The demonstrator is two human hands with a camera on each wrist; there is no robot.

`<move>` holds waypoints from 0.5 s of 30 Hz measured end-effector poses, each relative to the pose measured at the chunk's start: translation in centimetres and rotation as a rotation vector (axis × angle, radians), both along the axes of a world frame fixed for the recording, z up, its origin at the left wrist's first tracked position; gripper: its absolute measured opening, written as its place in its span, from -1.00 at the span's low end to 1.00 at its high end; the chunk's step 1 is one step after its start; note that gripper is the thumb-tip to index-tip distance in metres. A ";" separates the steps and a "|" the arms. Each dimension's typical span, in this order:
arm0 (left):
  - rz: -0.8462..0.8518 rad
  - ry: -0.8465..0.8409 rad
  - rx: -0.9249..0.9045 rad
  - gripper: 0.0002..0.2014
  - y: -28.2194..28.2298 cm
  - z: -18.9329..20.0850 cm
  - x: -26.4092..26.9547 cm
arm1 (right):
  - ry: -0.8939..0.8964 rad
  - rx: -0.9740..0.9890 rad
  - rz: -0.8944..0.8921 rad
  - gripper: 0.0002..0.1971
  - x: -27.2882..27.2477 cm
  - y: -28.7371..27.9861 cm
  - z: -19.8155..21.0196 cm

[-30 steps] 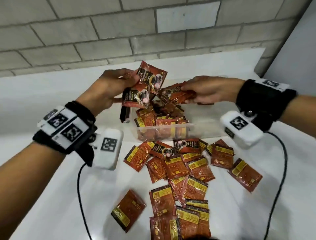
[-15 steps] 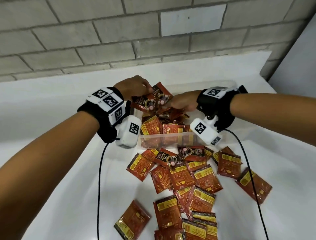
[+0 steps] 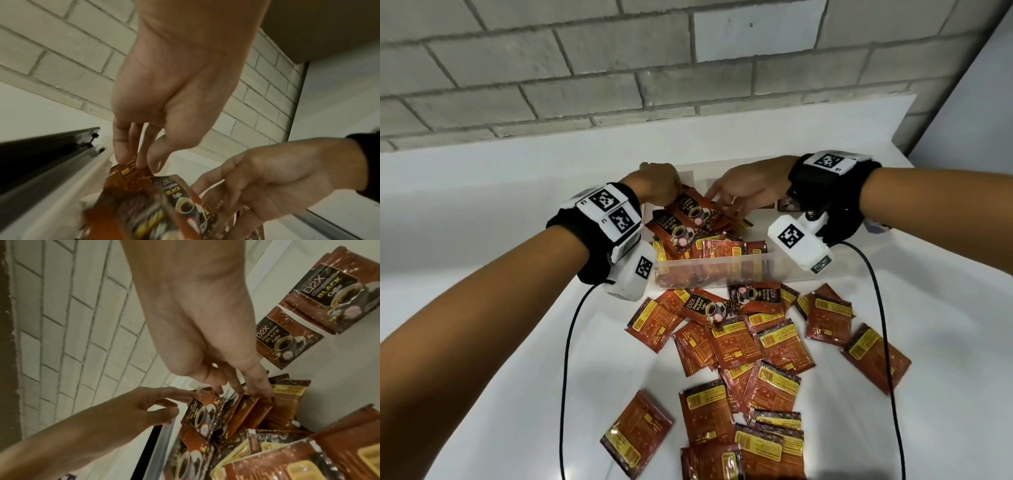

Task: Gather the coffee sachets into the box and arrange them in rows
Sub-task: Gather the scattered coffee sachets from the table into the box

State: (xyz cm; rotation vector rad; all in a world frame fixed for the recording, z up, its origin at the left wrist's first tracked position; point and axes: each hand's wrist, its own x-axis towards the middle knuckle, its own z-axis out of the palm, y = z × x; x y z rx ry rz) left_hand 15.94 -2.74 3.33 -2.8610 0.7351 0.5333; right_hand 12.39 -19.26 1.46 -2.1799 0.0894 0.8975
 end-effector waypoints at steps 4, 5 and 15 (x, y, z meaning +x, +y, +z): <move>0.054 -0.005 -0.250 -0.64 1.1 2.7 -1.6 | -0.013 0.059 -0.079 -0.59 -0.7 0.8 1.1; 0.071 -0.008 -0.321 -0.65 1.8 3.4 -2.4 | -0.055 0.058 -0.084 -0.62 -1.3 0.6 2.1; 0.511 0.214 -0.497 -0.69 12.9 -3.7 -11.0 | -0.143 0.017 0.102 -0.71 -18.4 -8.6 3.9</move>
